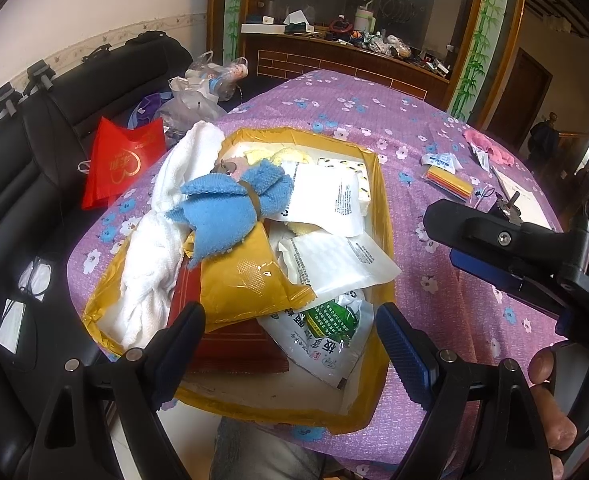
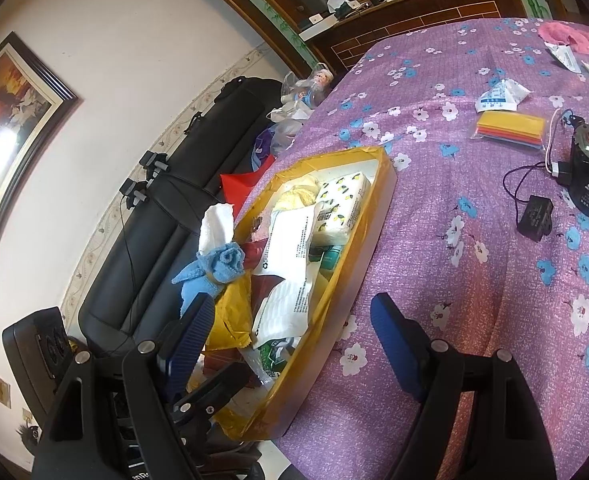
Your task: Organize soft objects
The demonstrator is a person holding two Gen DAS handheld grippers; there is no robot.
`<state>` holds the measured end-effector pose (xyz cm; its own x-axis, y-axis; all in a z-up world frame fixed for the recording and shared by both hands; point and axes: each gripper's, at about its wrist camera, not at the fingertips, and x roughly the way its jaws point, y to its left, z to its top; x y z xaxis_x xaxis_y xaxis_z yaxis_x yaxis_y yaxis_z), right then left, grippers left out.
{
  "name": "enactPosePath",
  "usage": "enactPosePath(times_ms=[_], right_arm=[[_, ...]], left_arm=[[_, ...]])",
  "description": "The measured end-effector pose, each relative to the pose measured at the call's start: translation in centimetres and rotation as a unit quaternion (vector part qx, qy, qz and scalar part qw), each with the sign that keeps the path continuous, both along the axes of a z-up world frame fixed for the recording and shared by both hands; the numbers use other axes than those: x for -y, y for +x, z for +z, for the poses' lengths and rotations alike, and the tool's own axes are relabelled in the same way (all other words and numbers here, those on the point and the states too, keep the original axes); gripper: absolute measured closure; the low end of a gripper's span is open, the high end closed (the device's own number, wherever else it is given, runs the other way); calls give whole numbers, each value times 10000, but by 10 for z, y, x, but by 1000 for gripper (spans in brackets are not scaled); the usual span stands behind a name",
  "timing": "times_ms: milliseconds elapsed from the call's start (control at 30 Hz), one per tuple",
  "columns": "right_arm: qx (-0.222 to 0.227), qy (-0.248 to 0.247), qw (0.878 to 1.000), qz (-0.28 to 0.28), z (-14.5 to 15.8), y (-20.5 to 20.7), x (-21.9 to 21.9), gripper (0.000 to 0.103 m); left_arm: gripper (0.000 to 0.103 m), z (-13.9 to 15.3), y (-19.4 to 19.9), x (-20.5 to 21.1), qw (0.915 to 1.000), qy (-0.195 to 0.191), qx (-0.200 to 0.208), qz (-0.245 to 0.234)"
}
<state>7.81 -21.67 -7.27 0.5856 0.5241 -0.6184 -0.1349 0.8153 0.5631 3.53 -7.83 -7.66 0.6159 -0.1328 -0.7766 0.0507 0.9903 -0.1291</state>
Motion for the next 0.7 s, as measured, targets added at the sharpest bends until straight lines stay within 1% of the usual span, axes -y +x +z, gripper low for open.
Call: enactPosePath(times_ms=[467, 533, 600, 700], right_arm=[[21, 24, 10000, -1, 3, -1, 1, 23], [15, 48, 10000, -3, 3, 0, 2, 23], [38, 12, 10000, -14, 4, -2, 2, 23], [61, -11, 10000, 0, 5, -3, 0, 23]], left_arm=[[13, 2, 0, 1, 10000, 27, -6, 21], [13, 3, 1, 3, 9999, 117, -4, 75], [13, 4, 0, 3, 9994, 289, 47, 193], [13, 6, -1, 4, 9993, 326, 76, 182]])
